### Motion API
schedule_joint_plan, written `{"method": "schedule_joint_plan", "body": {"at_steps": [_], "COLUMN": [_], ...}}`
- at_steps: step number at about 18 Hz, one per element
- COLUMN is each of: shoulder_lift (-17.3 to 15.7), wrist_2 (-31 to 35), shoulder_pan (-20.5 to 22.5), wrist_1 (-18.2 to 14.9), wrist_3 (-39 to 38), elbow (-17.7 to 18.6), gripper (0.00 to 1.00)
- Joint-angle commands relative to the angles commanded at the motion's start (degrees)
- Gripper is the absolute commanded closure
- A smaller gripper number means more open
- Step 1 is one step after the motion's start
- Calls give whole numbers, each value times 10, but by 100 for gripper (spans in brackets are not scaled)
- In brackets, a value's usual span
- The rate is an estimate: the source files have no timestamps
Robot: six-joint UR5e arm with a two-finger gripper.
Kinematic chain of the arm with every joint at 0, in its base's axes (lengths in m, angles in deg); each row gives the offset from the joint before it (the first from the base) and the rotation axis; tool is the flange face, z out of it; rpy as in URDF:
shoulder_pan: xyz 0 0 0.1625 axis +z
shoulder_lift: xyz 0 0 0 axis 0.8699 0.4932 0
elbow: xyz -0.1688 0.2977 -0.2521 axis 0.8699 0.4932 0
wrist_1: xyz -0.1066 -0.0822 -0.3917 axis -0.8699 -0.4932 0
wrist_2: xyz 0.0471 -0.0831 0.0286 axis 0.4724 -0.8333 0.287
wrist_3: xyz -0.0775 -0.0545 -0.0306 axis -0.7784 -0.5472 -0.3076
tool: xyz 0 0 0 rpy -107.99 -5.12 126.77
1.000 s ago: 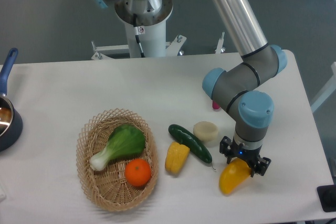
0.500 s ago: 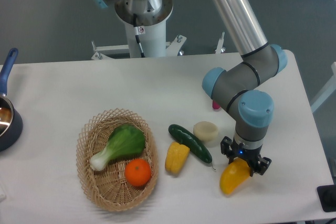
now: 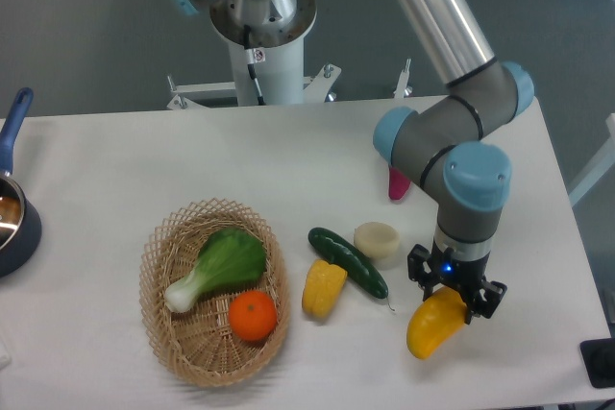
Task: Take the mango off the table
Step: 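Lift the grasped mango up off the table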
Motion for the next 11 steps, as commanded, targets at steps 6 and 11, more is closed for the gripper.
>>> {"method": "schedule_joint_plan", "body": {"at_steps": [6, 11], "shoulder_lift": [-53, -82], "wrist_2": [-132, -138], "shoulder_pan": [0, 17], "wrist_1": [0, 0], "wrist_3": [-104, -154], "elbow": [-16, -16], "gripper": [68, 68]}}
